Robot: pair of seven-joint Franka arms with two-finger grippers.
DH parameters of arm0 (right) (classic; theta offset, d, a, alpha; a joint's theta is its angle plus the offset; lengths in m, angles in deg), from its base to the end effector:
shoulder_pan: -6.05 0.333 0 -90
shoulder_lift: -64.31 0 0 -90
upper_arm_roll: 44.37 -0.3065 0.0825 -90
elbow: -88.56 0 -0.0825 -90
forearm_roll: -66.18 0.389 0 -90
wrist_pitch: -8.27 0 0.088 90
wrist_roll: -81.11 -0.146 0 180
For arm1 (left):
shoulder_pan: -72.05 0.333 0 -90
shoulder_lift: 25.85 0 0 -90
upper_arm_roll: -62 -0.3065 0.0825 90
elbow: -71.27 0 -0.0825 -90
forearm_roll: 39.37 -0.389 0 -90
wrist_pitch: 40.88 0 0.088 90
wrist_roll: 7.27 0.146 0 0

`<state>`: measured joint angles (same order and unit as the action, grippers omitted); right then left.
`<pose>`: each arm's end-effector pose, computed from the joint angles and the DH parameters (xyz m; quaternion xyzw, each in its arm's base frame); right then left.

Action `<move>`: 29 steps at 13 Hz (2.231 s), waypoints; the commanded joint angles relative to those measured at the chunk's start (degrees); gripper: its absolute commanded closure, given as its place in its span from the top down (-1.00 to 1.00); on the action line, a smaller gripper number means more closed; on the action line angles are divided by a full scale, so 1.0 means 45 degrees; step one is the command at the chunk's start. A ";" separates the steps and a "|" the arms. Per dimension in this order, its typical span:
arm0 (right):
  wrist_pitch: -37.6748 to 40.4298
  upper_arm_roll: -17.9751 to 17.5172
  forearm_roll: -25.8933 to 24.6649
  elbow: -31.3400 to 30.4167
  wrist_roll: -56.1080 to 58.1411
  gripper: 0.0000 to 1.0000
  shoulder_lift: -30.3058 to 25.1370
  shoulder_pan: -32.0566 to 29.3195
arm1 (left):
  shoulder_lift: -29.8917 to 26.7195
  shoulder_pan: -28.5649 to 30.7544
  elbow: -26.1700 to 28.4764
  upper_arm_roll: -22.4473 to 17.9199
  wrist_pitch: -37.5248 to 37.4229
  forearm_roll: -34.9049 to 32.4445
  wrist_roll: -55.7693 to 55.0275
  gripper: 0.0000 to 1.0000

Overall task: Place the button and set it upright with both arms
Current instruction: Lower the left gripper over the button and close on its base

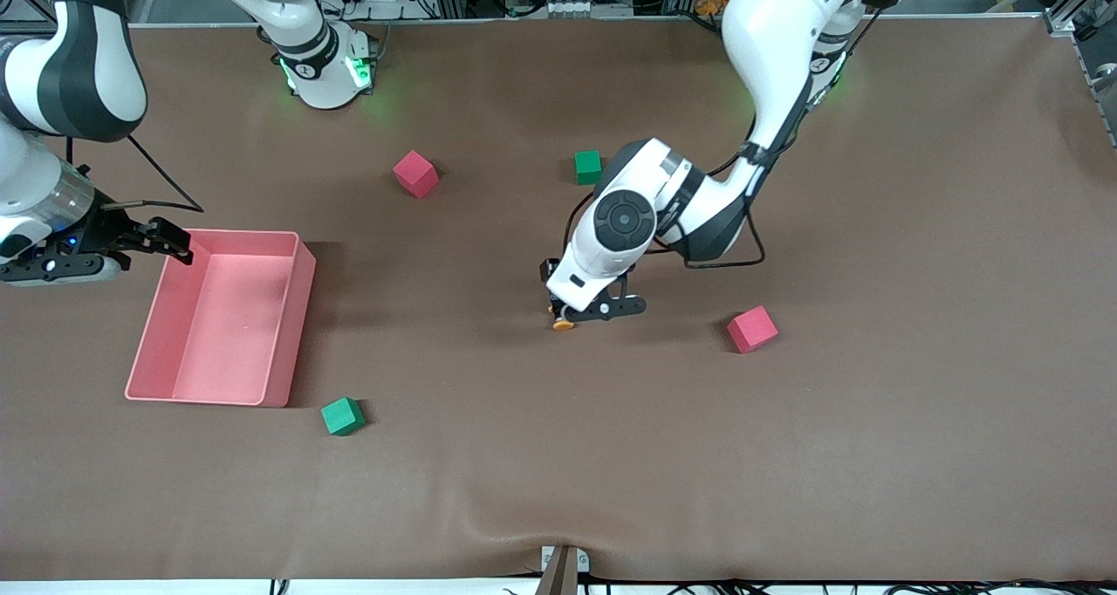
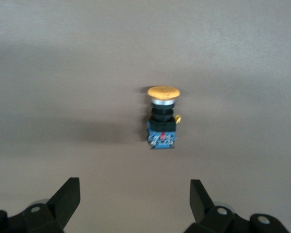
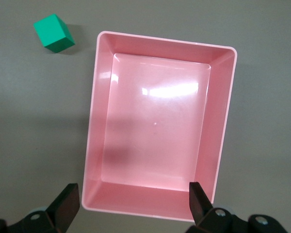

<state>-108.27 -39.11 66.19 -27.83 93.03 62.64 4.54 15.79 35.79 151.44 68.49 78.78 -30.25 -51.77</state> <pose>0.5501 -0.0655 0.4108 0.9989 0.0449 0.0158 0.0012 0.5305 -0.4912 0.2276 0.9918 0.0691 -0.0856 0.0650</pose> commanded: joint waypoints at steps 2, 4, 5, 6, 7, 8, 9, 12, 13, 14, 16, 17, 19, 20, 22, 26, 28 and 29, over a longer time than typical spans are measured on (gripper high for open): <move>0.2395 -0.0114 0.0194 0.1990 0.0010 1.00 -0.0099 -0.0113 | 0.0941 -0.0438 -0.0471 -0.0151 0.0926 0.0044 -0.0248 1.00; 0.3686 -0.0114 0.0194 0.3533 -0.0282 1.00 0.0252 -0.0113 | 0.1136 -0.0693 -0.0451 -0.0248 0.1259 -0.0015 -0.0482 1.00; 0.4446 -0.0114 0.0194 0.4179 -0.0342 1.00 0.0253 -0.0171 | 0.1350 -0.0693 -0.0470 -0.0288 0.1453 -0.0015 -0.0483 1.00; 0.5072 -0.0114 0.0175 0.4766 -0.0362 1.00 0.0253 -0.0191 | 0.1468 -0.0693 -0.0471 -0.0288 0.1861 -0.0015 -0.0483 1.00; 0.5620 -0.0114 0.0175 0.5177 -0.0381 1.00 0.0253 -0.0172 | 0.1624 -0.0693 -0.0451 -0.0288 0.2233 -0.0015 -0.0522 1.00; 0.6206 -0.0114 0.0175 0.5626 -0.0652 1.00 0.0253 -0.0152 | 0.1684 -0.0713 -0.0470 -0.0288 0.2410 -0.0015 -0.0542 1.00; 0.6734 -0.0133 0.0213 0.6075 -0.1331 1.00 0.0273 -0.0055 | 0.1704 -0.0693 -0.0451 -0.0424 0.2490 -0.0015 -0.0542 1.00; 0.7558 -0.0173 0.0253 0.6529 -0.2276 1.00 0.0331 0.0180 | 0.2034 -0.0830 -0.0451 -0.0659 0.3229 -0.0015 -0.0561 0.92; 0.7617 -0.0173 0.0253 0.6491 -0.2179 1.00 0.0331 0.0122 | 0.2133 -0.1043 -0.0451 -0.0679 0.3387 -0.0015 -0.0561 0.89; 0.7637 -0.0173 0.0214 0.6490 -0.2120 1.00 0.0331 0.0141 | 0.2153 -0.1161 -0.0451 -0.0891 0.3408 -0.0015 -0.0561 0.88; 0.7579 -0.0192 0.0038 0.6490 -0.2120 1.00 0.0273 0.0180 | 0.2231 -0.1240 -0.0432 -0.0933 0.3408 -0.0015 -0.0561 0.83; 0.7579 -0.0173 0.0057 0.6490 -0.2139 1.00 0.0253 0.0141 | 0.2231 -0.1298 -0.0432 -0.0933 0.3408 -0.0015 -0.0561 0.78; 0.7579 -0.0114 0.0232 0.6510 -0.2120 1.00 0.0253 -0.0034 | 0.2251 -0.1299 -0.0432 -0.0933 0.3408 -0.0015 -0.0561 0.52; 0.7579 -0.0133 0.0233 0.6529 -0.2139 1.00 0.0253 0.0004 | 0.2251 -0.1299 -0.0432 -0.0933 0.3408 -0.0034 -0.0561 0.27; 0.7598 -0.0153 0.0233 0.6549 -0.2295 1.00 0.0311 0.0063 | 0.2251 -0.1299 -0.0432 -0.0933 0.3408 -0.0034 -0.0561 0.07; 0.7831 -0.0173 0.0233 0.6510 -0.2141 1.00 0.0331 0.0102 | 0.2251 -0.1279 -0.0432 -0.0991 0.3408 -0.0034 -0.0542 -0.24; 0.8358 -0.0211 0.0137 0.6529 -0.2119 1.00 0.0254 0.0199 | 0.2193 -0.1318 -0.0432 -0.1011 0.3408 -0.0034 -0.0580 -0.86; 0.8437 -0.0212 0.0039 0.6529 -0.2139 1.00 0.0253 0.0374 | 0.2115 -0.1357 -0.0432 -0.1088 0.3408 -0.0034 -0.0677 -1.00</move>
<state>-72.23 -40.01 66.58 -0.18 83.73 63.29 5.13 25.16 30.74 150.67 64.71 93.91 -30.25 -52.91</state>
